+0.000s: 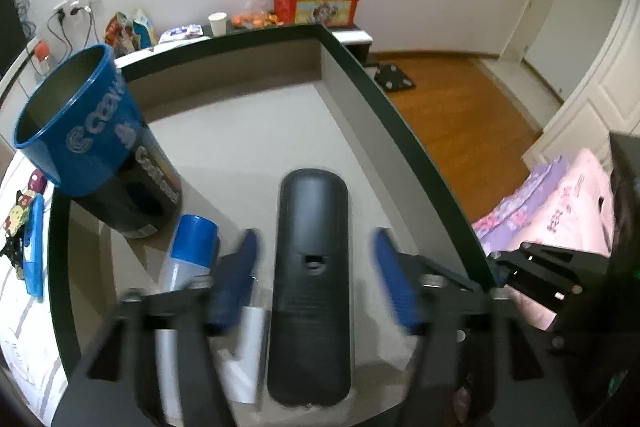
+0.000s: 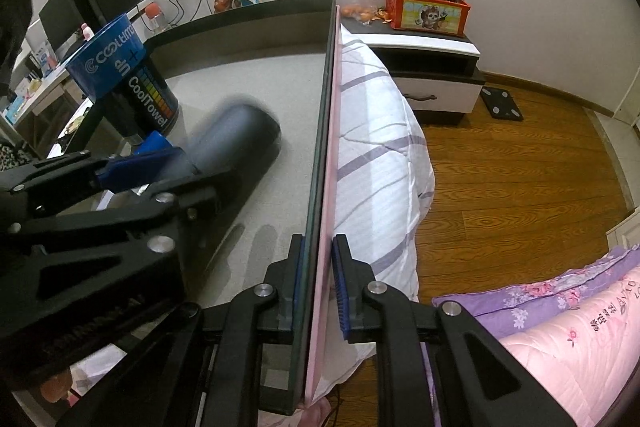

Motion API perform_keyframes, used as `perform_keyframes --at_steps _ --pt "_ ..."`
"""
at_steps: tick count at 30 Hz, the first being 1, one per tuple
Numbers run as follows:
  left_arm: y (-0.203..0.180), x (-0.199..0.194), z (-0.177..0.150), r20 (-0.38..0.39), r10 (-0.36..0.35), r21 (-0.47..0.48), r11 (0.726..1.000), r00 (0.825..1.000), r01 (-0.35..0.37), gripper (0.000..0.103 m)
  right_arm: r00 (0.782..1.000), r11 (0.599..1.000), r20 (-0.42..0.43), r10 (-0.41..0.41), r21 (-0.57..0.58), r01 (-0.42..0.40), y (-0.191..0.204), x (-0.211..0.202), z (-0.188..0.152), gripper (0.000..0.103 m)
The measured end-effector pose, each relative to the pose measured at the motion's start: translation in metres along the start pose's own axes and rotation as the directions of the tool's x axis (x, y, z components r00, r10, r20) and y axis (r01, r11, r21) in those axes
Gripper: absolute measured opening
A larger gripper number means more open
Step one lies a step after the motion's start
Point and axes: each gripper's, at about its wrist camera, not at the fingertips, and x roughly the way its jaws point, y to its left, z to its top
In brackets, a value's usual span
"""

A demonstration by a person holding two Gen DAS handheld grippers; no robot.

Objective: Organize rigid objects
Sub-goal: 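Lower the remote beside the charger and open the left gripper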

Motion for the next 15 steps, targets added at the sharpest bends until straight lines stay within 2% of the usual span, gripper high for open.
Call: perform_keyframes --at_steps 5,10,13,15 --pt "0.005 -0.021 -0.006 0.035 -0.006 0.015 1.0 0.999 0.005 0.076 1.0 1.0 -0.003 -0.004 0.002 0.004 0.001 0.0 0.0 0.016" --pt "0.016 -0.065 -0.017 0.142 0.007 0.022 1.0 0.99 -0.011 0.09 1.0 1.0 -0.005 -0.017 -0.002 0.017 0.002 0.0 0.001 0.016" --pt "0.032 -0.101 -0.029 0.221 0.026 -0.001 1.0 0.975 -0.026 0.093 1.0 1.0 -0.007 -0.028 -0.011 0.028 0.005 0.0 0.001 0.016" --pt "0.05 -0.129 -0.041 0.287 0.071 -0.035 0.997 0.955 -0.064 0.099 1.0 1.0 -0.005 -0.029 -0.008 0.029 0.004 -0.001 0.001 0.016"
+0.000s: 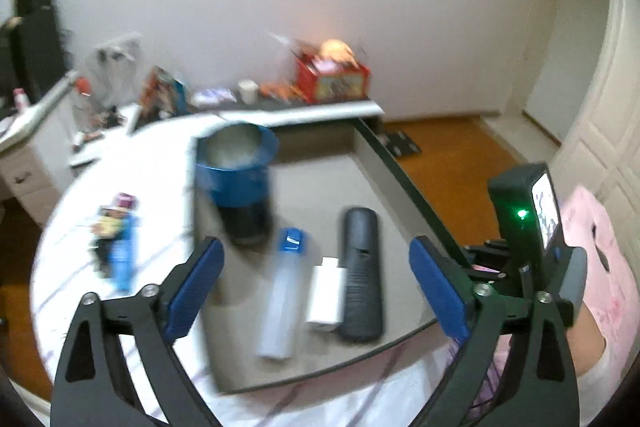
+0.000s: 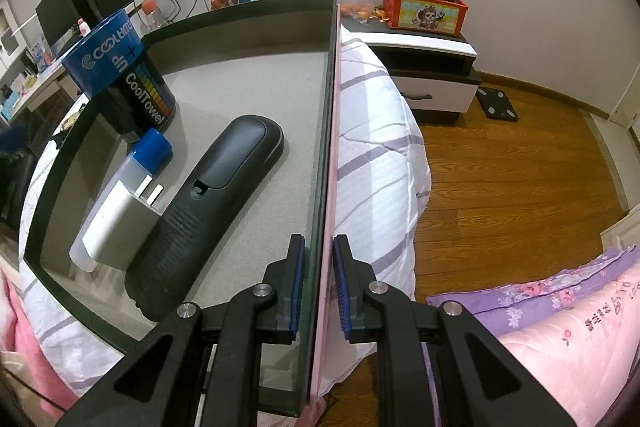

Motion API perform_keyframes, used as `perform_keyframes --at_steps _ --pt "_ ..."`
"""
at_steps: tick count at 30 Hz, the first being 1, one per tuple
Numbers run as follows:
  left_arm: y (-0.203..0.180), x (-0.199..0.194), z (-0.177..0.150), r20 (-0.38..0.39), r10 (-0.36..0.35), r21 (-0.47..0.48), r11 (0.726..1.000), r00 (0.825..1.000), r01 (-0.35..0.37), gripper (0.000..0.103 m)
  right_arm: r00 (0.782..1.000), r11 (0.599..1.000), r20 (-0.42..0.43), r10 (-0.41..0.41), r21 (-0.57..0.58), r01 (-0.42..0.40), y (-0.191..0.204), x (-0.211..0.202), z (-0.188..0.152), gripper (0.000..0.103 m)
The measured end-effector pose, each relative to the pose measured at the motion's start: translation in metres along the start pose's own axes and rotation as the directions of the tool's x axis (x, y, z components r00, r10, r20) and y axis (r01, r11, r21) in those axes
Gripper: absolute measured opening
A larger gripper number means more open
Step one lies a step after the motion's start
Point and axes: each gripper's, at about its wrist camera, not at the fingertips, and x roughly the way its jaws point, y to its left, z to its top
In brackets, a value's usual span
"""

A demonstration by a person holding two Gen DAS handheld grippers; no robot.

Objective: Organize rigid objects
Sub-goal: 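Lower the remote beside the charger and open the left gripper, then withdraw the left gripper back toward the keys on the bed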

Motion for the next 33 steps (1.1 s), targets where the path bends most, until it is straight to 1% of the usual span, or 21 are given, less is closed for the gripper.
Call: perform_keyframes --at_steps 3,4,6,7,8,10,12,13,15,17,21,24,26,27,30,33 --pt "0.028 -0.027 -0.006 0.053 0.097 -0.025 0.995 0.994 -0.095 0.1 1.0 1.0 -0.004 -0.001 0.001 0.001 0.0 0.0 0.001 0.016" --pt "0.041 -0.037 -0.01 0.07 0.166 -0.033 0.986 0.984 -0.164 0.101 1.0 1.0 -0.005 -0.002 0.002 0.002 0.0 0.0 0.001 0.016" --pt "0.058 -0.05 -0.017 0.083 0.247 -0.052 0.968 0.965 -0.244 0.101 1.0 1.0 -0.008 -0.009 -0.005 0.009 0.001 0.0 0.001 0.016" --pt "0.068 -0.056 -0.021 0.088 0.288 -0.063 0.957 0.954 -0.283 0.101 1.0 1.0 -0.009 -0.018 -0.008 0.018 0.002 0.001 0.001 0.016" --pt "0.079 -0.062 -0.026 0.091 0.337 -0.079 0.94 0.937 -0.331 0.101 1.0 1.0 -0.011 -0.024 -0.011 0.024 0.003 0.0 0.001 0.016" --pt "0.096 -0.07 -0.034 0.087 0.396 -0.093 0.917 0.914 -0.388 0.101 0.999 0.999 -0.015 -0.04 -0.021 0.039 0.006 0.0 0.002 0.016" --pt "0.111 -0.072 -0.042 0.063 0.439 -0.106 0.896 0.896 -0.432 0.101 0.999 0.999 -0.021 -0.044 -0.021 0.044 0.006 0.0 0.002 0.016" --pt "0.119 -0.075 -0.047 0.054 0.466 -0.112 0.882 0.883 -0.458 0.101 0.999 0.999 -0.024 -0.044 -0.02 0.044 0.006 0.0 0.002 0.016" --pt "0.131 -0.077 -0.054 0.045 0.487 -0.116 0.87 0.872 -0.48 0.101 0.998 0.999 -0.032 -0.046 -0.022 0.045 0.006 -0.001 0.002 0.016" --pt "0.139 -0.079 -0.061 0.035 0.5 -0.125 0.861 0.865 -0.493 0.101 0.999 0.999 -0.034 -0.042 -0.018 0.042 0.005 -0.003 0.005 0.016" --pt "0.151 -0.081 -0.07 0.011 0.514 -0.139 0.85 0.857 -0.508 0.101 0.998 0.999 -0.048 -0.043 -0.023 0.042 0.006 -0.006 0.01 0.016" --pt "0.158 -0.083 -0.078 -0.008 0.546 -0.138 0.829 0.838 -0.542 0.101 0.996 0.997 -0.061 -0.066 -0.045 0.064 0.012 -0.007 0.014 0.016" --pt "0.162 -0.081 -0.081 -0.02 0.548 -0.138 0.827 0.836 -0.545 0.101 0.994 0.996 -0.073 -0.075 -0.054 0.071 0.013 -0.007 0.016 0.016" --pt "0.164 -0.081 -0.083 -0.022 0.55 -0.14 0.825 0.835 -0.547 0.101 0.994 0.996 -0.077 -0.08 -0.055 0.076 0.012 -0.007 0.017 0.013" --pt "0.17 -0.079 -0.088 -0.034 0.554 -0.145 0.82 0.832 -0.553 0.101 0.994 0.996 -0.084 -0.075 -0.056 0.071 0.01 -0.01 0.017 0.012" --pt "0.176 -0.077 -0.091 -0.049 0.554 -0.161 0.817 0.831 -0.554 0.101 0.992 0.996 -0.099 -0.077 -0.058 0.072 0.009 -0.011 0.017 0.009"
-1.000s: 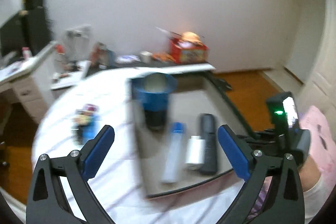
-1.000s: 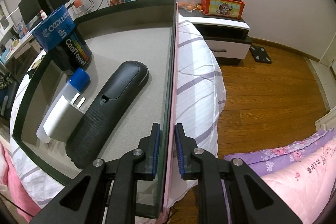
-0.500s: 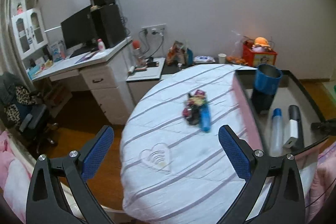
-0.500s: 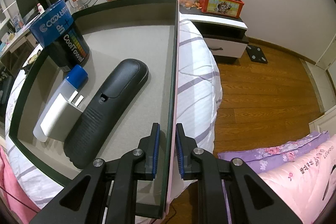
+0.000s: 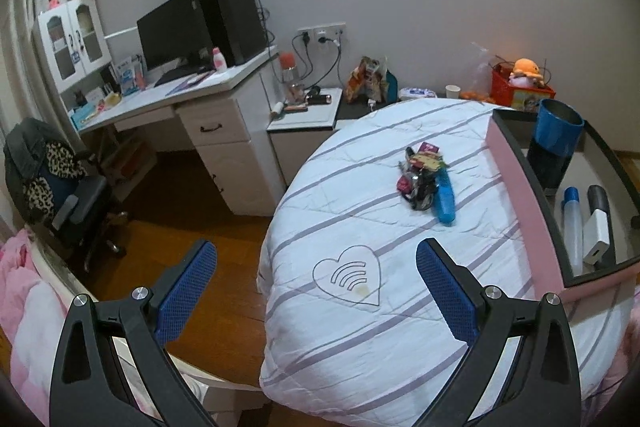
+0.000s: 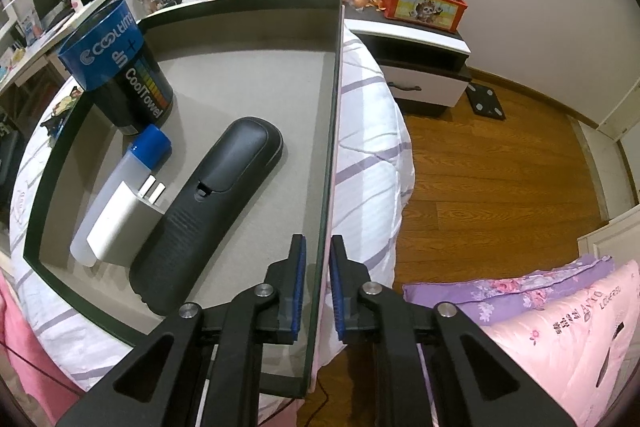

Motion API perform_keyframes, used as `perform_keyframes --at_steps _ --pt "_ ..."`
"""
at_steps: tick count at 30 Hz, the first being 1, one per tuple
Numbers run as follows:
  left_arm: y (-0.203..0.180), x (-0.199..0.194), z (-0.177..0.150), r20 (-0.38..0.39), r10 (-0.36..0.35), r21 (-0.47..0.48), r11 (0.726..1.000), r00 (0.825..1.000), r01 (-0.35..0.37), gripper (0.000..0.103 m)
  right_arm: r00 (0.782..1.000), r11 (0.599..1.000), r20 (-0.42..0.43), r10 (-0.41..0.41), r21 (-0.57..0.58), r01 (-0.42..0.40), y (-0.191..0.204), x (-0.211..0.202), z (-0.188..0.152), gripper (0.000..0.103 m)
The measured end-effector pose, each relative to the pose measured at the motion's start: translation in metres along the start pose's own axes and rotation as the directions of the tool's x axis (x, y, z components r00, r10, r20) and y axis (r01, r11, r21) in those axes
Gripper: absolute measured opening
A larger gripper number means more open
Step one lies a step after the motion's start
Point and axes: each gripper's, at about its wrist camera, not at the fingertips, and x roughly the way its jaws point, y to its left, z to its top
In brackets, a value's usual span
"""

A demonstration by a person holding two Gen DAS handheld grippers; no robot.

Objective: Organize rigid objects
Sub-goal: 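Withdraw the left gripper back toward the keys on the bed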

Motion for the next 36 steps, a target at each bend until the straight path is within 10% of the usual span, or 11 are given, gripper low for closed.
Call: perform_keyframes --at_steps 15,36 --pt "0.008 0.022 -0.01 -0.066 0.011 0.0 1.0 0.998 -0.011 0.101 0.998 0.998 -0.037 -0.045 -0.042 0.043 0.006 -0.001 0.006 0.007" --pt "-0.011 0.034 -0.011 -0.086 0.008 0.05 0.999 0.996 -0.004 0.101 0.975 0.999 0.215 -0.045 0.034 0.039 0.006 -0.018 -0.022 0.007"
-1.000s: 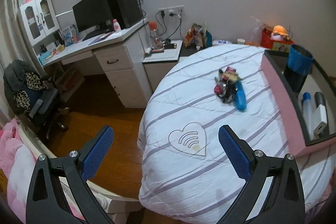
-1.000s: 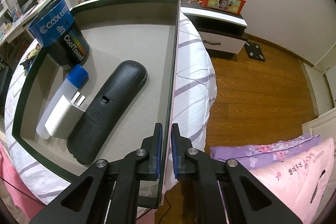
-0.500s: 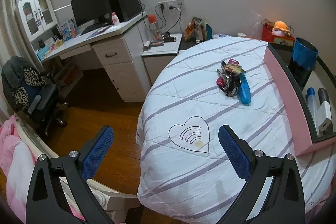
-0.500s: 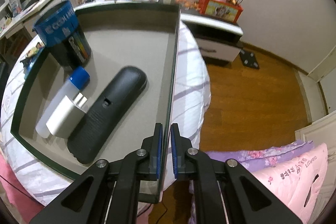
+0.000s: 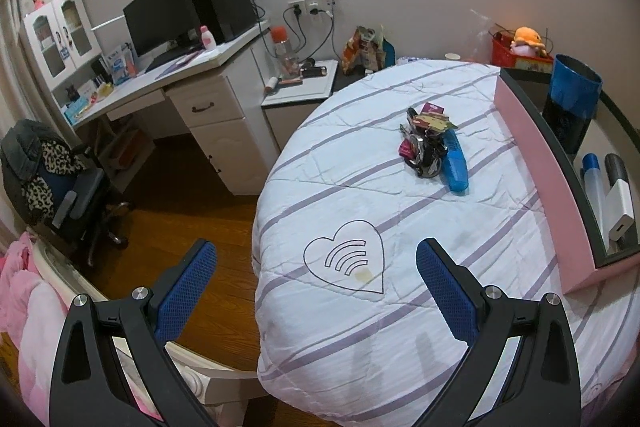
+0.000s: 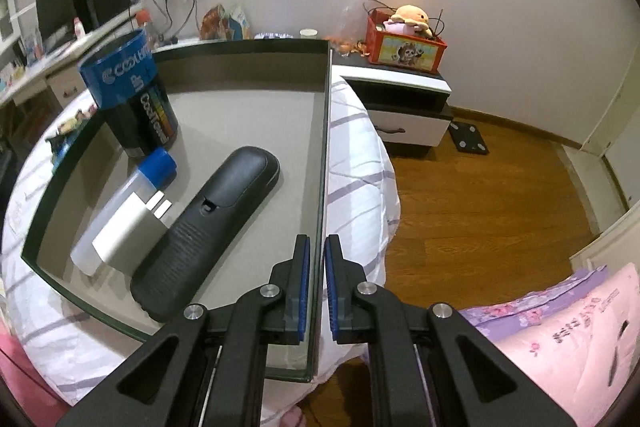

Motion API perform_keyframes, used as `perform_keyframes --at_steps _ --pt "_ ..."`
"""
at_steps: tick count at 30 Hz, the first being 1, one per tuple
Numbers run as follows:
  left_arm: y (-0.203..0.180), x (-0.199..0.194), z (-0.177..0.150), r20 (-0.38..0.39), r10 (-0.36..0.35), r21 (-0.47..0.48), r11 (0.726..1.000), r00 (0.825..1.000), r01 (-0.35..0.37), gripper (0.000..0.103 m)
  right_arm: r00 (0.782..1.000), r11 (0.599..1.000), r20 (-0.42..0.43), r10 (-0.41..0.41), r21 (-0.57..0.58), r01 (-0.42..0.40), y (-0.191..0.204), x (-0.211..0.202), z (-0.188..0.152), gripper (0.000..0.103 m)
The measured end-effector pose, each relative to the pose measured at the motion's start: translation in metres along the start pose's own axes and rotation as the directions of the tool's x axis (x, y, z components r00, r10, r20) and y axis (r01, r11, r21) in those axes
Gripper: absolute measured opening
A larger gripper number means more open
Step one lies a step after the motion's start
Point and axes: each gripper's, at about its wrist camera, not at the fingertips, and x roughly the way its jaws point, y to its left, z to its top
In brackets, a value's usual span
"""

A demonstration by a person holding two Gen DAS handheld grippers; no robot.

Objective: Organize rigid objects
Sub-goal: 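Withdraw the left gripper back toward the keys on the bed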

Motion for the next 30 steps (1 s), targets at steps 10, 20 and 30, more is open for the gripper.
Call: perform_keyframes --at_steps 10,20,30 --pt "0.0 0.008 0.004 -0.02 -0.002 -0.003 1.0 1.0 0.002 0.101 1.0 1.0 0.016 -0.014 0.008 0.013 0.004 -0.001 0.0 0.007" --pt "-0.003 0.01 0.015 -0.004 -0.049 -0.014 0.999 0.999 0.049 0.102 1.0 1.0 0.012 -0.006 0.02 0.006 0.002 0.001 0.001 0.008" --pt "-0.026 0.031 0.038 -0.016 -0.151 -0.014 0.988 0.988 0.151 0.102 1.0 1.0 0.015 0.014 0.017 -0.014 0.0 0.003 -0.001 0.011"
